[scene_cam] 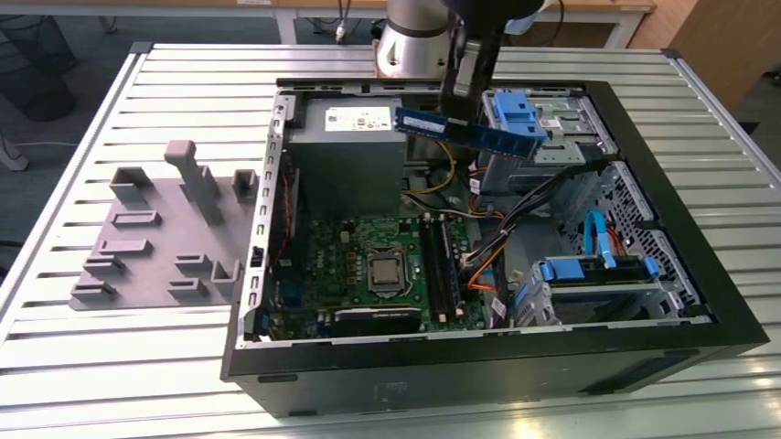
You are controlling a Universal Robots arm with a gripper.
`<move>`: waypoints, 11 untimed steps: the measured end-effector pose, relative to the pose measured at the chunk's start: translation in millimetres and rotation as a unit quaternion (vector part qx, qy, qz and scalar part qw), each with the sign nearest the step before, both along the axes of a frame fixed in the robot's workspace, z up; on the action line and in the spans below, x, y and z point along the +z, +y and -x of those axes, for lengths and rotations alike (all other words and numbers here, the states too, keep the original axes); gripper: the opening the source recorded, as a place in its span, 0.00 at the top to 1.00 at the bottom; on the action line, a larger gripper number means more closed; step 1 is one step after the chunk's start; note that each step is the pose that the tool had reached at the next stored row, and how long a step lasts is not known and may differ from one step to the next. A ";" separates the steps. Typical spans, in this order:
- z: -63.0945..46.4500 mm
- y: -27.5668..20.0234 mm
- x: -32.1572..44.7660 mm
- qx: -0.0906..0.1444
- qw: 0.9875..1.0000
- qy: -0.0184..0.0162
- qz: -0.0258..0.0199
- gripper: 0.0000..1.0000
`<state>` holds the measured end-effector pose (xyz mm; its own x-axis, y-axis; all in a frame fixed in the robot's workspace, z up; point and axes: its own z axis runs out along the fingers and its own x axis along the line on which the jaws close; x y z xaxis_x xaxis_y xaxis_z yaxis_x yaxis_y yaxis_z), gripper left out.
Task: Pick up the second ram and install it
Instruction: 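Insert the second ram into the second slot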
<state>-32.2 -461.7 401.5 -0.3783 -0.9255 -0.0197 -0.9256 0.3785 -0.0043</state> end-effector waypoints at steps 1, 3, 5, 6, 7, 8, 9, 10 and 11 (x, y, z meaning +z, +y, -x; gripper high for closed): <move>0.0 0.0 -0.1 -0.009 1.000 0.000 0.000 0.86; 0.0 0.0 -0.3 -0.027 1.000 0.000 0.000 0.86; 0.0 0.0 -0.4 -0.046 0.999 0.000 0.000 0.86; 0.0 0.0 -0.5 -0.055 0.998 0.000 0.000 0.86; 0.0 0.0 -0.6 -0.064 0.998 0.000 0.000 0.86; 0.0 0.0 -0.7 -0.072 0.997 0.000 0.000 0.86; 0.0 0.0 -0.7 -0.079 0.997 0.000 0.000 0.86; 0.0 0.0 -0.8 -0.086 0.996 0.000 0.000 0.86; 0.0 0.0 -0.8 -0.092 0.996 0.000 0.000 0.86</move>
<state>-32.2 -461.7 400.7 -0.5411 -0.8407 -0.0197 -0.8409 0.5412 -0.0043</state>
